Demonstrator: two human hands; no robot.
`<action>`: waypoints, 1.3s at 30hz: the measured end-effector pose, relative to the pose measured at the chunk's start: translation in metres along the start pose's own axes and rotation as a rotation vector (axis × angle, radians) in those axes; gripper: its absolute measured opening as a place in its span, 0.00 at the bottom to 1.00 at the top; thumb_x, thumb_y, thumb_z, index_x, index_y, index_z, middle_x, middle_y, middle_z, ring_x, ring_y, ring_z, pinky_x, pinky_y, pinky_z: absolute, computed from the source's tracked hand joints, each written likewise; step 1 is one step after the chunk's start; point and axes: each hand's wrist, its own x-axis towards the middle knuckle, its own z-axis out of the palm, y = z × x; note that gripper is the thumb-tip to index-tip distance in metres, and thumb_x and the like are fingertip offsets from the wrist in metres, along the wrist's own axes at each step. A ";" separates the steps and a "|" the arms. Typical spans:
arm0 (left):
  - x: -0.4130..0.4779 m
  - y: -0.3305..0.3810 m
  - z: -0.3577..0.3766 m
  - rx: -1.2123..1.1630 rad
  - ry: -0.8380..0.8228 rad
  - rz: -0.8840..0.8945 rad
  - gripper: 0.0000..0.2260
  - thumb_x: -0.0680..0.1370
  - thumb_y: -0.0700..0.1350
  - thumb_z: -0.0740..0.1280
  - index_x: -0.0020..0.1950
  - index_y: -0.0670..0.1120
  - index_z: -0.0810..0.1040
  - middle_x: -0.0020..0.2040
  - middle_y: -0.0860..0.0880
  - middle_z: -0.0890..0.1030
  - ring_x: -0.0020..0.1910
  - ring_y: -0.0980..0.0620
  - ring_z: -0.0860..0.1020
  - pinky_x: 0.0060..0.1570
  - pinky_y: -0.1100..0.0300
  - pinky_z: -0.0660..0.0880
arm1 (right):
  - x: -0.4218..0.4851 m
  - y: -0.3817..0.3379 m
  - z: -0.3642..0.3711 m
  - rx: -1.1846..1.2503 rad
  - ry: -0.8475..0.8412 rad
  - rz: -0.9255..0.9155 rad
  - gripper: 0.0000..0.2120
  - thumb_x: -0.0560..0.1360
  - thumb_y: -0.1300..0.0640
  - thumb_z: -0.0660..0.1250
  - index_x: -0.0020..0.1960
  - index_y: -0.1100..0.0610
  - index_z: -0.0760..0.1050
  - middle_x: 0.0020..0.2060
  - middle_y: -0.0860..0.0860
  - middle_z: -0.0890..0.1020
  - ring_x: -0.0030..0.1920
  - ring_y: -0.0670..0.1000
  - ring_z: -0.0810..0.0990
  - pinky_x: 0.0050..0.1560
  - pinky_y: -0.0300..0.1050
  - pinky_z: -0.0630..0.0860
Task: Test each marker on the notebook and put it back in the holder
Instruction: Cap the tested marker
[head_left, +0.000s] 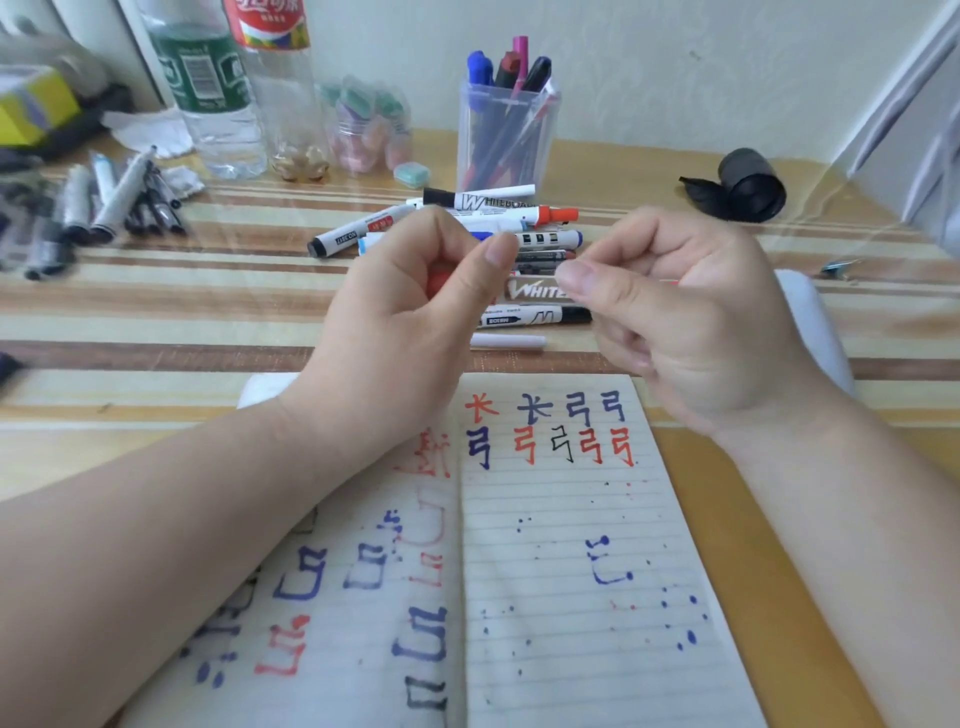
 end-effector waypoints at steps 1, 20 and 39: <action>0.001 -0.001 -0.002 -0.024 -0.005 -0.002 0.09 0.78 0.55 0.66 0.39 0.57 0.73 0.28 0.60 0.73 0.26 0.60 0.69 0.31 0.61 0.66 | 0.001 0.001 -0.001 0.097 0.016 0.047 0.05 0.71 0.63 0.73 0.39 0.60 0.77 0.24 0.52 0.72 0.24 0.50 0.64 0.26 0.38 0.60; -0.011 0.028 -0.026 0.745 -0.375 -0.312 0.25 0.80 0.67 0.51 0.44 0.50 0.77 0.37 0.52 0.79 0.38 0.55 0.77 0.48 0.52 0.77 | -0.006 -0.009 0.016 -0.050 0.125 -0.073 0.17 0.78 0.63 0.69 0.64 0.52 0.73 0.43 0.57 0.86 0.36 0.51 0.83 0.33 0.42 0.78; -0.001 0.006 -0.038 1.065 -0.349 0.010 0.12 0.81 0.61 0.59 0.48 0.54 0.69 0.49 0.56 0.74 0.54 0.52 0.70 0.60 0.55 0.69 | 0.215 -0.041 0.010 -0.670 0.552 -0.306 0.16 0.76 0.59 0.65 0.62 0.48 0.76 0.41 0.53 0.84 0.41 0.54 0.84 0.50 0.52 0.82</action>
